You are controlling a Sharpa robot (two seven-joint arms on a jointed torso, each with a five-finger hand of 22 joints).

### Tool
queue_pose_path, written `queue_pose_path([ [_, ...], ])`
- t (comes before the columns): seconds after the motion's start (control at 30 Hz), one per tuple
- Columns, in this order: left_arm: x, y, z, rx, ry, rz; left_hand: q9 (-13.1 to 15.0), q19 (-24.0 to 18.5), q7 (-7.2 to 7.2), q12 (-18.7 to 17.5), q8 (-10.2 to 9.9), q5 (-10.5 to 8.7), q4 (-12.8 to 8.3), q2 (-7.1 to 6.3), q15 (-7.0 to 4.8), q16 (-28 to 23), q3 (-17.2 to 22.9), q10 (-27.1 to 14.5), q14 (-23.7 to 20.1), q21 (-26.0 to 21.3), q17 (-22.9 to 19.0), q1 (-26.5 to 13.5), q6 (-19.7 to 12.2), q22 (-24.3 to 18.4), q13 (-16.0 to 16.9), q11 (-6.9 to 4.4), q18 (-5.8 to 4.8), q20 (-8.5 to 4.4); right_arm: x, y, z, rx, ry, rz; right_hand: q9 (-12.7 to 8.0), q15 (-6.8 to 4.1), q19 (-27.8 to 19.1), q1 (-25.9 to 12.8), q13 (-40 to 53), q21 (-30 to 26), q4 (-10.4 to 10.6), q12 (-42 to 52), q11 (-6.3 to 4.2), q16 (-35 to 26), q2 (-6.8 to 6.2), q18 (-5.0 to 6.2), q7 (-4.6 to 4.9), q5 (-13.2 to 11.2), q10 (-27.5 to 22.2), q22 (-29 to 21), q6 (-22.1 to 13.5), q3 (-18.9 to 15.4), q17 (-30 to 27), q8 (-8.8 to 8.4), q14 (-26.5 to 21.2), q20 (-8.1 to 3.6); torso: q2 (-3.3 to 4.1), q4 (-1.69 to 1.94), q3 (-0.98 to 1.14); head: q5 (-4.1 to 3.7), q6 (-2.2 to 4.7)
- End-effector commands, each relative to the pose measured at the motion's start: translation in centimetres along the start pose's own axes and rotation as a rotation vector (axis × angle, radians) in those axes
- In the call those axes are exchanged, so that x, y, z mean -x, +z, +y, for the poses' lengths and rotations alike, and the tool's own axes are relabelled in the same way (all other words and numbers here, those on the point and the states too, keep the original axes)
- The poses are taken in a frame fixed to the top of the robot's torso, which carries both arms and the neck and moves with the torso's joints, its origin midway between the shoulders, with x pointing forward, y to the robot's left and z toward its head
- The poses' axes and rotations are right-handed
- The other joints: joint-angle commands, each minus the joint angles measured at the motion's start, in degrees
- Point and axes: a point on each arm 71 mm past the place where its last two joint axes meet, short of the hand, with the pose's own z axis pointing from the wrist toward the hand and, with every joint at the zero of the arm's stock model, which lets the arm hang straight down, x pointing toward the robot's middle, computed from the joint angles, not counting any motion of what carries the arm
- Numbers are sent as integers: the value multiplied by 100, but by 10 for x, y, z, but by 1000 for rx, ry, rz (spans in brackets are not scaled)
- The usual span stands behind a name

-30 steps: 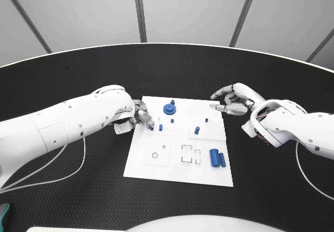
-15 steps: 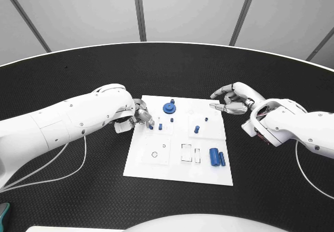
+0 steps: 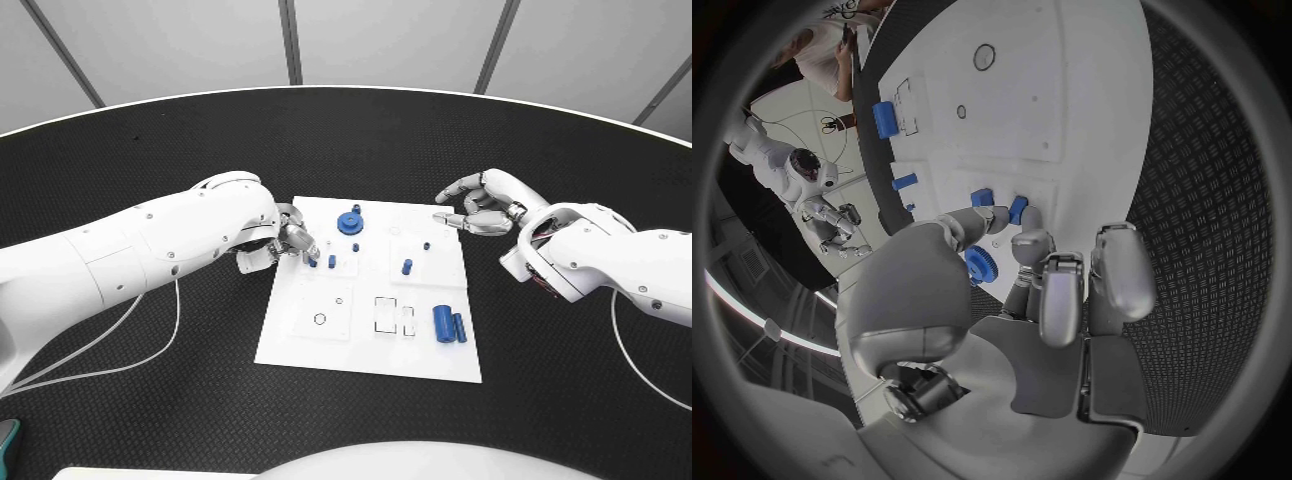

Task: Assemble the parts on the task board

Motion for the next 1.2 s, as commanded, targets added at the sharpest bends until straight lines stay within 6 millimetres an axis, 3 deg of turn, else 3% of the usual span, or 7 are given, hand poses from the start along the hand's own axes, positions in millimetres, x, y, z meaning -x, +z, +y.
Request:
queue_pose_path([
  [0.03,0,0,0,2,-2,6,2,4,3,-36,-20,-47,-640,50,-13,36,573,-54,607,12,1507,15,-54,3,2,14,-51,-33,0,0,0,0,0,0,-10,-52,289,-30,451,-23,5,26,-12,-24,-31,88,-2,28,37,950,42,27,412,38,355,-26,-4,3,-1,-4,-6],
  [0.23,0,1,3,15,-9,15,92,1,-80,-13,55,-108,-497,-19,-34,36,-139,-32,607,-13,1507,-82,-147,-23,48,-37,-45,-39,0,0,0,0,0,0,-10,-52,289,-30,451,-23,5,26,-12,-24,-31,88,-2,28,37,950,42,27,412,38,355,-26,-4,6,-1,-11,-5],
  [0.57,0,2,6,28,-16,24,26,6,-166,52,-10,-136,-170,-99,-103,36,-645,12,607,-42,1507,-244,-10,-59,102,-105,-43,-106,0,0,0,0,0,0,-10,-52,289,-30,451,-23,5,26,-12,-24,-31,88,-2,28,37,950,42,27,412,38,355,-26,-3,5,-4,-13,-8],
  [0.8,1,2,6,25,-21,17,7,10,-171,60,-25,-153,-64,-130,-111,36,-769,16,607,-49,1507,-293,22,-67,106,-111,-43,-117,0,1,0,0,0,-1,-10,-52,289,-30,451,-23,5,26,-12,-24,-31,88,-2,28,37,950,42,27,412,38,355,-26,-5,5,0,-13,-7],
  [0.93,2,2,7,24,-30,10,-25,14,-148,51,-58,-190,206,-297,-98,36,-1164,-20,607,-61,1507,-501,59,-81,59,-91,-45,-111,0,1,0,0,-1,-2,-27,-55,285,-31,438,-35,15,16,-14,-32,-48,91,-4,35,31,942,44,58,401,49,353,-30,-8,9,-1,-21,-3],
  [1.2,3,1,11,19,-55,4,-48,22,-132,55,-83,-223,461,-390,-86,36,-1574,-31,607,-65,1507,-570,75,-84,48,-77,-46,-101,0,1,-1,0,-2,-4,-27,-55,285,-31,438,-35,15,16,-14,-32,-48,91,-4,35,31,942,44,58,401,49,353,-30,-9,11,-6,-16,10],
])
